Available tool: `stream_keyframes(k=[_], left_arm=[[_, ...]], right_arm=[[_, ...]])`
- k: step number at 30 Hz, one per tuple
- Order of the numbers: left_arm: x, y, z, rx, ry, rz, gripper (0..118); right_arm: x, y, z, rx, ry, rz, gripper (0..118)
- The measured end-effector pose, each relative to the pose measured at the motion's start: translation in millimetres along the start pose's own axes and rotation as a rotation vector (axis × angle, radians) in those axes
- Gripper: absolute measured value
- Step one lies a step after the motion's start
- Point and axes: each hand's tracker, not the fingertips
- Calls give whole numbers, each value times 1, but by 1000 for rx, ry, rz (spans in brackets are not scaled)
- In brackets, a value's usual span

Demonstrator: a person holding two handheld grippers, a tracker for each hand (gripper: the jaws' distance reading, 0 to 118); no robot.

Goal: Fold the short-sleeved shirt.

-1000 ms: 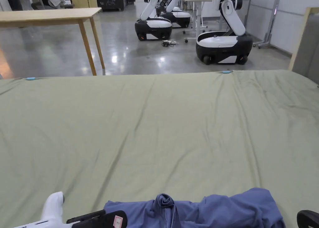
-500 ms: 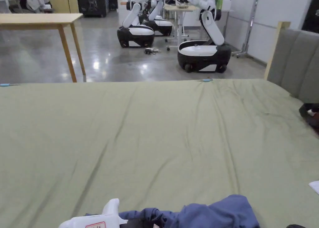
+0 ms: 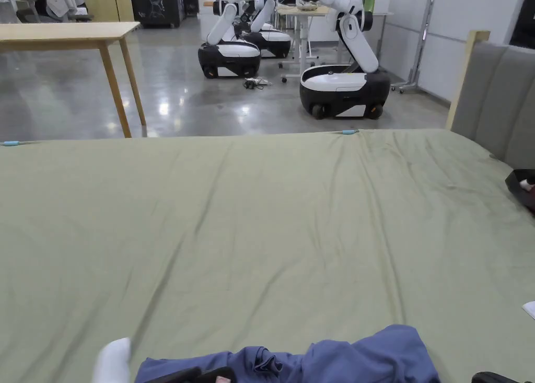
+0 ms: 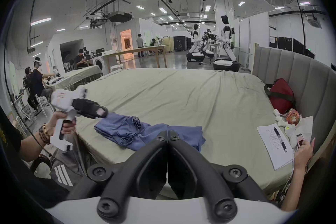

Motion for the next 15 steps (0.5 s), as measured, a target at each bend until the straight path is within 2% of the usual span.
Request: stream_keyframes(k=[2,5,6,8,12,14,15], left_arm=[[23,-11,37,86,115,-158,0],[54,-25,70,139,494,-434,0],[56,-28,77,125,562,-467,0],[51,-33,87,75,560,-431,0],[36,-40,95,119,481,-290,0],[23,-37,100,122,400,-179,0],[18,-35,102,131,367,-143,5]], right_arm=[[-2,1,-4,7,16,3,0],[-5,1,-12,-1,30,10,0],[-6,1,-15,-6,35,13,0],[-8,1,-21,-15,48,20,0],[-12,2,-27,-23,66,31,0],[-13,3,-27,-27,70,31,0],[-13,4,-26,-27,70,32,0]])
